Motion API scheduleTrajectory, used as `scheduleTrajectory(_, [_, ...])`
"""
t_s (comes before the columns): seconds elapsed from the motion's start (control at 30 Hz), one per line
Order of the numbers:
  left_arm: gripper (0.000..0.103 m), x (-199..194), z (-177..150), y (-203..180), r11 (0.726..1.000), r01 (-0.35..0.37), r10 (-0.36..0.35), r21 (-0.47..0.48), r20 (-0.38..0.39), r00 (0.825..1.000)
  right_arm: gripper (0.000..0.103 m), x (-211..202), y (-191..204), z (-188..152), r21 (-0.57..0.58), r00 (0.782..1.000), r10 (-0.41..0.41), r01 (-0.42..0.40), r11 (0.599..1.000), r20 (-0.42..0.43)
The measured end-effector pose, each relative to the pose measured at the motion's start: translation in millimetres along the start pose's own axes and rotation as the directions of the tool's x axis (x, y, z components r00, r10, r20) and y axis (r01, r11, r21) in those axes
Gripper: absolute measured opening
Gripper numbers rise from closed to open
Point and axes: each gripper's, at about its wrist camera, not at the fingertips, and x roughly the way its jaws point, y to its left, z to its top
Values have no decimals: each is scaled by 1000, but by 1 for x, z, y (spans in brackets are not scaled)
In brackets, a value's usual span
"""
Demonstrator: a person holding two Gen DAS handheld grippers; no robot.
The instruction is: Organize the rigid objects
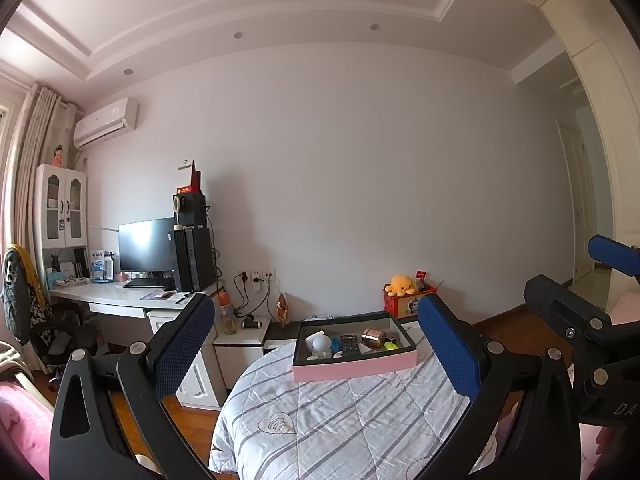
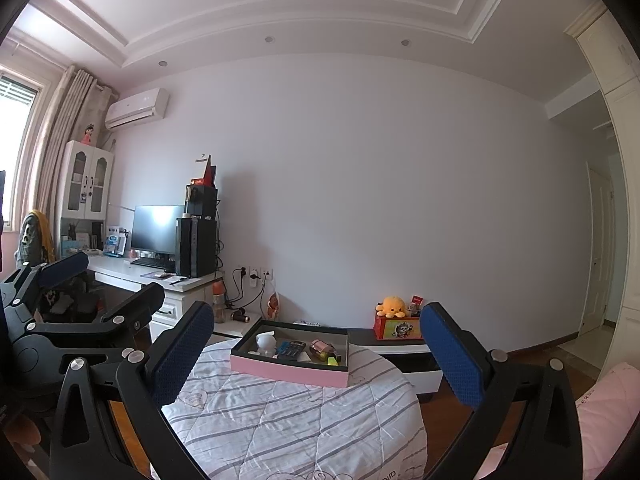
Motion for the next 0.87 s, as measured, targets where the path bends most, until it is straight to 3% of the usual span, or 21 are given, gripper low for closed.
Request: scheduleTrajectory(0.87, [103, 3, 1, 3, 1000, -21, 21, -2, 15, 1000, 103, 1, 6, 4, -17, 1000, -3, 3, 1000, 3])
